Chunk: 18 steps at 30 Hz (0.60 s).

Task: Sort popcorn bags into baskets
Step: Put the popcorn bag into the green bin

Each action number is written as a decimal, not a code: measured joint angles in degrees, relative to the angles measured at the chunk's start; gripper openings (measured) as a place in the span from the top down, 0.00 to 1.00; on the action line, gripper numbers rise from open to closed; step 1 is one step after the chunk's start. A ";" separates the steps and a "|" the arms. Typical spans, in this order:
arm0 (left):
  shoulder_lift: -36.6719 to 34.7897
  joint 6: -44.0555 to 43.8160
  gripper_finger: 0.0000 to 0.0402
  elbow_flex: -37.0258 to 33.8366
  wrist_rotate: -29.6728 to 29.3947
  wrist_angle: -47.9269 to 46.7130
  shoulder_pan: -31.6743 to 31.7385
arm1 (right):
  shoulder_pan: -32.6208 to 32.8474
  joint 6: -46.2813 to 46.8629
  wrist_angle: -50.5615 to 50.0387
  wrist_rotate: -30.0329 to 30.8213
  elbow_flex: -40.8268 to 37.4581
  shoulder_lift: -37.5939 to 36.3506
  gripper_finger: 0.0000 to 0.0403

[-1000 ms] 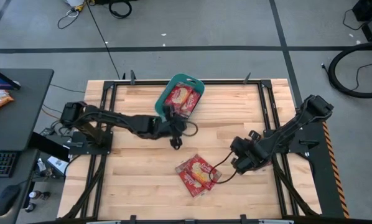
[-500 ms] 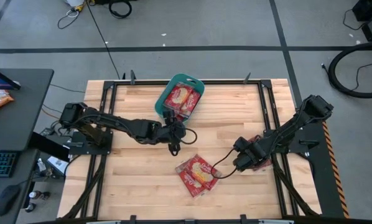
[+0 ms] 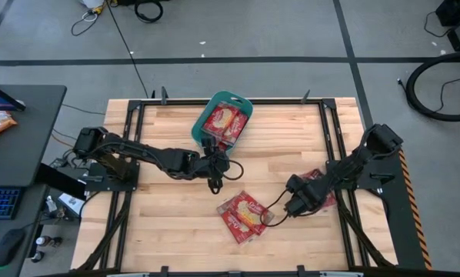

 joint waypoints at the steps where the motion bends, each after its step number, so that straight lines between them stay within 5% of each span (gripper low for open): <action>1: 0.00 -0.02 0.52 0.00 0.00 -0.03 0.00 | 0.14 -0.35 0.19 0.21 -0.02 0.00 0.68; 8: 0.00 -0.63 0.52 0.00 1.44 -0.82 0.00 | 0.43 -0.99 0.08 -0.18 -0.47 -1.75 0.96; 18: 0.28 -0.61 0.52 -0.02 15.55 0.54 -0.02 | 1.15 -11.59 -1.37 8.17 9.72 -2.38 0.98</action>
